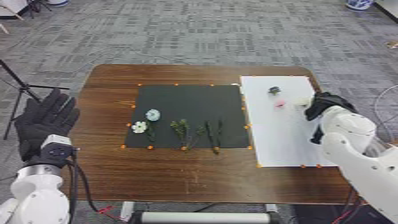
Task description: Arrange flowers
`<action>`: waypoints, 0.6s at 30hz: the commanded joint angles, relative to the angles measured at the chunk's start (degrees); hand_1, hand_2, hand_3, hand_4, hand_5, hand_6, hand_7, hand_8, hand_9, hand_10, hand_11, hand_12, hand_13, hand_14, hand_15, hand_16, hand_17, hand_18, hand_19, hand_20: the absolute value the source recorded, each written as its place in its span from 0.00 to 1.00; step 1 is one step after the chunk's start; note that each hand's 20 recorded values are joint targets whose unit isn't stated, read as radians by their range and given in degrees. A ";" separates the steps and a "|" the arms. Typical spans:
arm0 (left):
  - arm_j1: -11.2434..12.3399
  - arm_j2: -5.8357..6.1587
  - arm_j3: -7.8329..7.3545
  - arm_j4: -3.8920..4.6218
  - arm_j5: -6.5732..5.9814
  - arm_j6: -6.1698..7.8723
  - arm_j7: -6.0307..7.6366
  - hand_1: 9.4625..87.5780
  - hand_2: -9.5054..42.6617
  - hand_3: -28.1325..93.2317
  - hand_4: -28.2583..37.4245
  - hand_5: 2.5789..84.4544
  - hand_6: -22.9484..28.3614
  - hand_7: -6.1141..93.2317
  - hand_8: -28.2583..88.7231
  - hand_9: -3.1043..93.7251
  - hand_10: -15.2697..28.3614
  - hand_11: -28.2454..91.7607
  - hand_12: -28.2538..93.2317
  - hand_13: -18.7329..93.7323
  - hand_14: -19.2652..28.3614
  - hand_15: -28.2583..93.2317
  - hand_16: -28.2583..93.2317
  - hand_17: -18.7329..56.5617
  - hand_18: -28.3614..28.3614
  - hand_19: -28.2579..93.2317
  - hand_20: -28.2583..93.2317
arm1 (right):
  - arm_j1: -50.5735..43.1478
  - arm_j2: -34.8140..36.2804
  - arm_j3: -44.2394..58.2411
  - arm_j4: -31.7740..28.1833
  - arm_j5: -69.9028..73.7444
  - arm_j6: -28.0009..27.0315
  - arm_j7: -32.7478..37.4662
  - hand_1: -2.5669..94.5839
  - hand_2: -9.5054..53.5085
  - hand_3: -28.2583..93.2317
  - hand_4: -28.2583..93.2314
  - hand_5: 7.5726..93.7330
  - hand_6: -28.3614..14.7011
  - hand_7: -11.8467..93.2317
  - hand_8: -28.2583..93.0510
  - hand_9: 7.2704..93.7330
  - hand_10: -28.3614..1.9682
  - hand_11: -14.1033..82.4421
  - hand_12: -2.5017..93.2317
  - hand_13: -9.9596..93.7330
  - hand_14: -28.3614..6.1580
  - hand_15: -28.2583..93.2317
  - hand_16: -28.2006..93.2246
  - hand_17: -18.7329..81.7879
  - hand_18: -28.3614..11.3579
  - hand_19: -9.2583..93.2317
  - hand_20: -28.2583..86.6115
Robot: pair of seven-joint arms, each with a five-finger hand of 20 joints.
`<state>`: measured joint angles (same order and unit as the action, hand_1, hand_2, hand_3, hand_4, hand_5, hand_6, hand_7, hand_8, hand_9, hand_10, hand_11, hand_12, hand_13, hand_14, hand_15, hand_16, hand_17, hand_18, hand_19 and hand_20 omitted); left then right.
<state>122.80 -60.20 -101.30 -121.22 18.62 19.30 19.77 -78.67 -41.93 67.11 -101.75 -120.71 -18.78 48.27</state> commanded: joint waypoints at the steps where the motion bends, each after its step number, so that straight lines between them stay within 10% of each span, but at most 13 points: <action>1: 0.97 -0.85 0.06 -0.47 -0.04 0.08 -0.06 0.18 0.55 0.82 0.00 0.49 0.65 0.15 0.17 0.37 0.70 0.41 0.29 0.38 0.71 0.42 0.18 0.14 0.74 0.53 0.29 | -0.02 1.61 0.98 2.63 1.63 -0.29 3.75 0.52 0.00 0.86 0.03 0.47 0.47 0.19 0.16 0.39 0.42 0.24 0.15 0.63 0.43 0.84 0.45 0.46 0.12 0.85 0.54; 18: 1.66 -1.35 0.18 -1.04 -0.97 1.94 -0.11 0.18 0.55 0.82 0.00 0.49 0.65 0.16 0.17 0.37 0.71 0.41 0.29 0.38 0.72 0.43 0.18 0.14 0.74 0.52 0.29 | -5.71 2.02 -0.45 6.05 0.40 14.54 3.03 0.62 0.00 0.80 0.00 0.70 0.66 0.28 0.18 0.69 0.60 0.30 0.19 0.75 0.61 0.78 0.53 0.51 0.17 0.84 0.55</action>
<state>123.25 -60.89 -101.10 -121.59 17.85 20.54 19.84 -81.89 -40.46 68.46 -96.84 -116.90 -7.93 51.53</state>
